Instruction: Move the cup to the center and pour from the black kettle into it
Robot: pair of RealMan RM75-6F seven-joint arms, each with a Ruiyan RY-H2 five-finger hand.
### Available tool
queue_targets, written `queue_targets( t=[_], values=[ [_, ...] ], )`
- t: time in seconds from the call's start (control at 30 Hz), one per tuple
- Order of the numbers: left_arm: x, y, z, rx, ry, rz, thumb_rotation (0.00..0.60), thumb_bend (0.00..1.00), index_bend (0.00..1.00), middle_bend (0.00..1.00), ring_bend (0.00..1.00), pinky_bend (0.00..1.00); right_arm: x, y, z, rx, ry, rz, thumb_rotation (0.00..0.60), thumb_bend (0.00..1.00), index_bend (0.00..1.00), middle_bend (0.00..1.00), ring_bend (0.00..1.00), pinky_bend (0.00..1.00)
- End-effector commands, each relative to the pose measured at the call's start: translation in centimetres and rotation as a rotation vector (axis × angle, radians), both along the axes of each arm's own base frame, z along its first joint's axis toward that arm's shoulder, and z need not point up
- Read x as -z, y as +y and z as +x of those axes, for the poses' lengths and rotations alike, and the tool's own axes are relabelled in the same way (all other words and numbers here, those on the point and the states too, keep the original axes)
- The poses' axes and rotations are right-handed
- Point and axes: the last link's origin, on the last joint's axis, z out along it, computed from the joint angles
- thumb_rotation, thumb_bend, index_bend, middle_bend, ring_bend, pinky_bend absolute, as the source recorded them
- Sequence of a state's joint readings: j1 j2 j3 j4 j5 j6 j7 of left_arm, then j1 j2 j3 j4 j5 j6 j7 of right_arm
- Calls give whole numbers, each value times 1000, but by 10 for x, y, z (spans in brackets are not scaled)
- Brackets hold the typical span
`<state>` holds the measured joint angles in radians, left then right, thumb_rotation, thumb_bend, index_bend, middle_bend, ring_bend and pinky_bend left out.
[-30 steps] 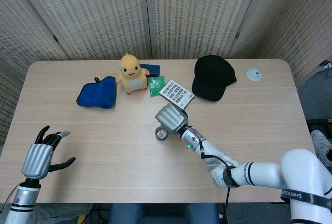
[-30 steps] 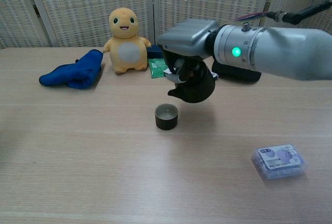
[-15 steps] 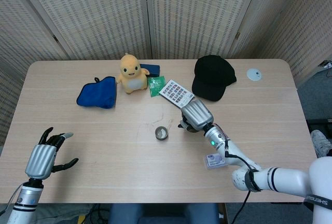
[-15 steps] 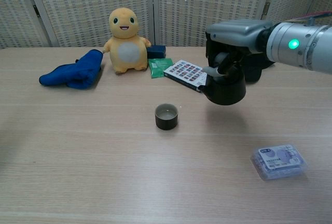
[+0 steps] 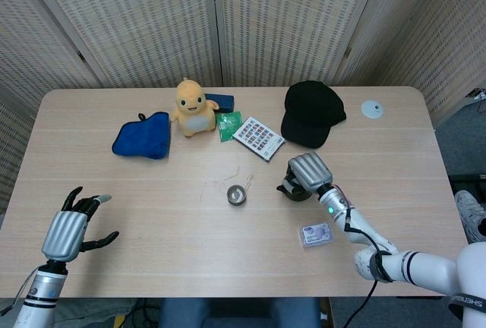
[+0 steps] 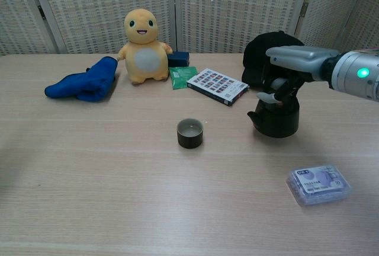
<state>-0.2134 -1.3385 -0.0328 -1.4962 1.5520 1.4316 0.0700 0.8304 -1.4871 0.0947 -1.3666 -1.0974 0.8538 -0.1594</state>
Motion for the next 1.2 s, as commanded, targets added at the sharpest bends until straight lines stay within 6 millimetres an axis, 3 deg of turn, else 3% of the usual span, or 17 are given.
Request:
queue_targets(
  t=[0.03, 0.2, 0.37, 0.43, 1.2],
  values=[
    [0, 0, 0, 0, 3, 0, 0, 24, 233, 290, 306, 56, 3, 0, -5, 17, -15, 9, 502, 367, 1000, 1000, 1000, 631],
    [1, 2, 2, 3, 5, 0, 0, 23, 233, 290, 306, 56, 3, -2, -11, 34, -35, 9, 501, 273, 1000, 1000, 1000, 631],
    [2, 2, 3, 5, 7, -2, 0, 23, 233, 290, 306, 56, 1, -3, -16, 44, -41, 6, 499, 39, 1000, 1000, 1000, 631],
    [2, 3, 4, 4, 7, -3, 0, 24, 233, 290, 306, 56, 1, -3, -17, 50, -46, 6, 497, 5, 1000, 1000, 1000, 631],
    [3, 2, 2, 1, 5, -3, 0, 23, 233, 290, 306, 55, 10, 4, -26, 35, 30, 40, 472, 0, 1000, 1000, 971, 630]
  ],
)
